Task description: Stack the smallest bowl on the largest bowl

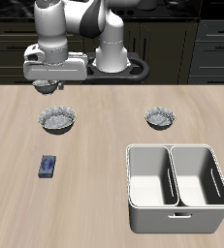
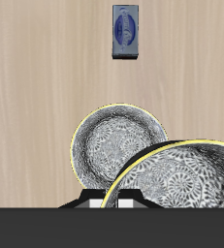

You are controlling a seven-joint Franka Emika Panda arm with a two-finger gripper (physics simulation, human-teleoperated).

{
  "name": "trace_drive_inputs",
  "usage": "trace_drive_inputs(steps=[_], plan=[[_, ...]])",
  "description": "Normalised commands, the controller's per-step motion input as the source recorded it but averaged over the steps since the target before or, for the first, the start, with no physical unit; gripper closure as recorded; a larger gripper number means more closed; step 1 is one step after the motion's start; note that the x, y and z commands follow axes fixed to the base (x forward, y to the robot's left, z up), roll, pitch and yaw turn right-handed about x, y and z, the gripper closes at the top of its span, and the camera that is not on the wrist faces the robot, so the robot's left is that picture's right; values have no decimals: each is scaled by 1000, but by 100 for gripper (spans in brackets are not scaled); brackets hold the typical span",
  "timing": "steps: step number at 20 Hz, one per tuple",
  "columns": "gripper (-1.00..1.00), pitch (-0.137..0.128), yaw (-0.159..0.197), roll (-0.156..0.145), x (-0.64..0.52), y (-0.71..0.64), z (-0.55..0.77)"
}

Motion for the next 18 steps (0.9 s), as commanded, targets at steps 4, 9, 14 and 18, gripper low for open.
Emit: trace_drive_inputs(steps=[4,9,14,18], plan=[[100,-3,-10,-3,49,43,15],[100,-4,-7,-1,74,91,-70],[100,19,-8,-3,88,69,-200],[100,39,3,-5,167,59,-358]])
